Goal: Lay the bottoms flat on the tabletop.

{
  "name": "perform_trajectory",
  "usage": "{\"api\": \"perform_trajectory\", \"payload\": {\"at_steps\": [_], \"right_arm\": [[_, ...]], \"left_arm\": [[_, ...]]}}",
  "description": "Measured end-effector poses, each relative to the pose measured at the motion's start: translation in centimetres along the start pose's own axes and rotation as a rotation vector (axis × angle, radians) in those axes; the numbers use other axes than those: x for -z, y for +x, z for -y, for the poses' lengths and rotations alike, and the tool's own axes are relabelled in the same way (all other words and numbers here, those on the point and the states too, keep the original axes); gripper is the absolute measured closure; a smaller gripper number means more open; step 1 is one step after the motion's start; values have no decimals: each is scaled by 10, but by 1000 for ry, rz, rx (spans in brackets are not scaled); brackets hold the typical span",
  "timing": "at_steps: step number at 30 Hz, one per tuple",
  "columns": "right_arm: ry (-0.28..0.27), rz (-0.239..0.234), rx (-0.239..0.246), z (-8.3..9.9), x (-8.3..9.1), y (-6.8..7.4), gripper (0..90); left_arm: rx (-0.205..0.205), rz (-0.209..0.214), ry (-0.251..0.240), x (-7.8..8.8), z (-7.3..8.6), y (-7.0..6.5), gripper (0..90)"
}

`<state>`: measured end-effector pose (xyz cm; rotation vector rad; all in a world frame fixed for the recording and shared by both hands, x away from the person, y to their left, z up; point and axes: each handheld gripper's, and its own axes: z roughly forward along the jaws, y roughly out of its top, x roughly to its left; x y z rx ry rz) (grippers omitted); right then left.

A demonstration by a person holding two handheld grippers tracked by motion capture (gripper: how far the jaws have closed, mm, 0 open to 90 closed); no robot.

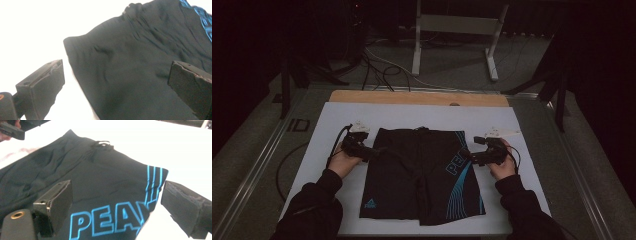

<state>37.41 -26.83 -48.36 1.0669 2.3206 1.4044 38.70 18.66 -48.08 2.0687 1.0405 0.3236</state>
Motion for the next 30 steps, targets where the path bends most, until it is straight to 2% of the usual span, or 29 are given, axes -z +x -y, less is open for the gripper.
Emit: {"api": "perform_trajectory", "payload": {"at_steps": [1,4,5,6,7,8,9,10,12,16,18,19,20,22,23,25,26,27,28,30], "right_arm": [[-4,2,-18,-2,-3,-3,113],[2,16,-70,-7,-12,-12,147],[0,11,-88,-9,-15,-16,137],[8,7,-107,-10,-18,-18,143],[19,31,-113,-11,-22,-19,148],[19,31,-113,-11,-22,-19,148],[31,44,-124,-12,-30,-24,155],[36,59,-128,-12,-32,-26,167],[50,84,-143,-13,-37,-30,202],[65,140,-176,-12,-45,-41,258],[68,130,-189,-11,-46,-44,260],[82,135,-211,-9,-49,-48,297],[79,127,-213,-8,-51,-50,303],[103,130,-218,-6,-54,-52,322],[113,135,-217,-4,-56,-53,325],[118,124,-236,-2,-60,-56,353],[123,126,-230,-1,-61,-56,380],[126,126,-228,-1,-62,-56,406],[132,114,-228,0,-63,-57,422],[135,120,-222,0,-65,-56,506]], "left_arm": [[15,-5,-9,-2,-1,4,24],[6,-51,-22,-7,-5,13,26],[6,-51,-22,-7,-5,13,28],[32,-31,-9,-12,-8,19,34],[50,-34,11,-15,-9,22,35],[50,-34,11,-15,-9,22,35],[91,-24,44,-22,-11,27,38],[101,-26,59,-25,-12,31,40],[133,-25,61,-31,-12,37,55],[129,-61,63,-42,-12,46,170],[134,-45,61,-44,-12,48,176],[117,-65,71,-49,-11,48,197],[113,-63,71,-51,-10,49,212],[129,-65,81,-56,-10,52,229],[133,-79,78,-57,-9,53,231],[152,-41,67,-61,-8,55,291],[152,-41,67,-61,-8,55,314],[127,-81,60,-63,-6,54,351],[134,-77,51,-63,-6,56,380],[173,-60,42,-64,-6,58,416]]}}
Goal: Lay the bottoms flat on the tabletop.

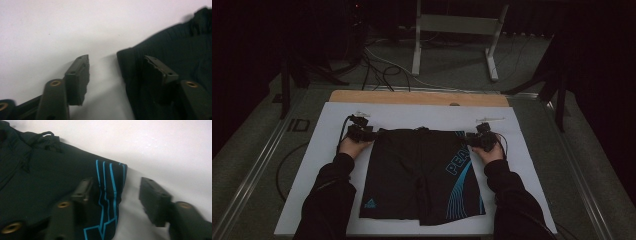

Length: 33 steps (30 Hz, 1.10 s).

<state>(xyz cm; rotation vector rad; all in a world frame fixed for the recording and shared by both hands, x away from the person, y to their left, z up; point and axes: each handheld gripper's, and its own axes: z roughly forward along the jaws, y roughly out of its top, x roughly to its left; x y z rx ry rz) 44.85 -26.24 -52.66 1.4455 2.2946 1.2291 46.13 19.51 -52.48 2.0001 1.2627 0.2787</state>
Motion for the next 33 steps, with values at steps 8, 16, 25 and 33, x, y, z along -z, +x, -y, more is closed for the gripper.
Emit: {"api": "perform_trajectory", "payload": {"at_steps": [8,16,25,33], "right_arm": [[9,31,56,-2,1,5,801],[-30,60,61,-7,4,7,822],[-60,72,48,-19,5,2,824],[-79,91,22,-33,1,-2,824]], "left_arm": [[-35,34,6,-5,-1,-14,764],[-43,-15,-29,1,-14,-20,822],[-106,-25,-85,9,-31,-21,821],[-105,-32,-111,9,-38,-20,821]]}}
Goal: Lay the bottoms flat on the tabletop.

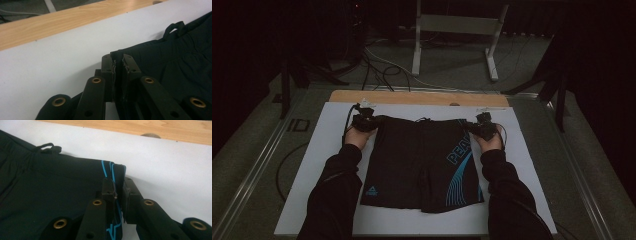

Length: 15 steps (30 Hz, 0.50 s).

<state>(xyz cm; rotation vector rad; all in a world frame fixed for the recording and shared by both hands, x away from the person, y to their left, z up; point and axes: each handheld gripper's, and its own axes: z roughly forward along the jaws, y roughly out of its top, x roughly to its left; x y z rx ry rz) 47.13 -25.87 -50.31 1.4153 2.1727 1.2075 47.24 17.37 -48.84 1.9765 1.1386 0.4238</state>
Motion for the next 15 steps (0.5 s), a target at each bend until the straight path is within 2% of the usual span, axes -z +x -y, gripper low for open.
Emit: {"api": "perform_trajectory", "payload": {"at_steps": [3,5,7,8,11,15], "right_arm": [[-2,13,7,-4,-2,1,824],[-11,23,-12,-11,-4,0,824],[-3,39,-17,-15,-6,-2,823],[-3,42,-39,-16,-7,-2,823],[-2,61,-63,-16,-11,-5,823],[1,99,-88,-15,-15,-8,822]], "left_arm": [[0,-2,-2,0,-1,2,820],[3,-6,-10,0,-4,4,821],[-10,-9,-17,-1,-7,3,820],[-13,-7,-20,-1,-9,3,820],[-30,-8,-31,-3,-14,1,820],[-55,5,-36,-9,-14,-1,819]]}}
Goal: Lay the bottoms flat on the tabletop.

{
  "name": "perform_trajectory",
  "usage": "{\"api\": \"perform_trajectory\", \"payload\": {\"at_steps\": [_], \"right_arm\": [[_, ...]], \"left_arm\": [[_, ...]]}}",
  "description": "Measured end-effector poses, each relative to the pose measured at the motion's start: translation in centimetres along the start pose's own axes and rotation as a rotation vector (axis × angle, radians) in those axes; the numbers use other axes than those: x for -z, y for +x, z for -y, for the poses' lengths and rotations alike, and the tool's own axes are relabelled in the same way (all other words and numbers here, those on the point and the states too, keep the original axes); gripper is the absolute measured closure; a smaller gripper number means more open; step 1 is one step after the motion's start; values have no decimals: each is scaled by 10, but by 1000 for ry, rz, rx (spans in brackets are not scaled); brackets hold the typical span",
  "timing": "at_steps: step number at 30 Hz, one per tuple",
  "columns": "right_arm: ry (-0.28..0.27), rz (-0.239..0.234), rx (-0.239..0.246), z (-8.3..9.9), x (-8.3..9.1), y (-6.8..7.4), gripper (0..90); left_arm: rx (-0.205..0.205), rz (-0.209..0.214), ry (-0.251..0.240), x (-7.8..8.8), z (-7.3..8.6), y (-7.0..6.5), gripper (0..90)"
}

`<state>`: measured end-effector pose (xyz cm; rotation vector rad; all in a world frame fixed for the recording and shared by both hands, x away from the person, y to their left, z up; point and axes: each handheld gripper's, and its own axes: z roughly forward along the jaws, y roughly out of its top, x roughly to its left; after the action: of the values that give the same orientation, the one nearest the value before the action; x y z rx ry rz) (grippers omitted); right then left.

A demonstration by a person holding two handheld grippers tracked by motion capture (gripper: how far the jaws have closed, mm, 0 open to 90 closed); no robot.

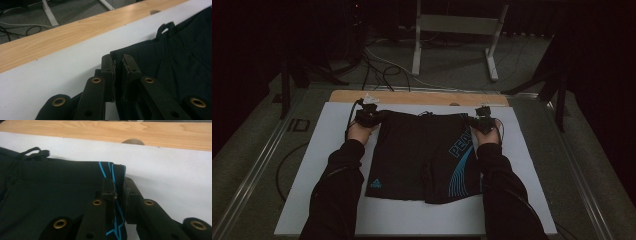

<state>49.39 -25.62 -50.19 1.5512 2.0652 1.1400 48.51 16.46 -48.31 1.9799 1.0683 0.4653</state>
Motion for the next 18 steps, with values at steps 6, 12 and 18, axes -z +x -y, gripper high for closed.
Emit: {"api": "perform_trajectory", "payload": {"at_steps": [6,12,18], "right_arm": [[-1,29,2,-2,-3,1,818],[-15,22,-40,-3,-3,-3,525],[-43,-22,-41,-3,5,-5,284]], "left_arm": [[4,-8,14,-5,2,-2,820],[83,-55,25,-7,1,-2,517],[140,-4,27,0,-1,-2,198]]}}
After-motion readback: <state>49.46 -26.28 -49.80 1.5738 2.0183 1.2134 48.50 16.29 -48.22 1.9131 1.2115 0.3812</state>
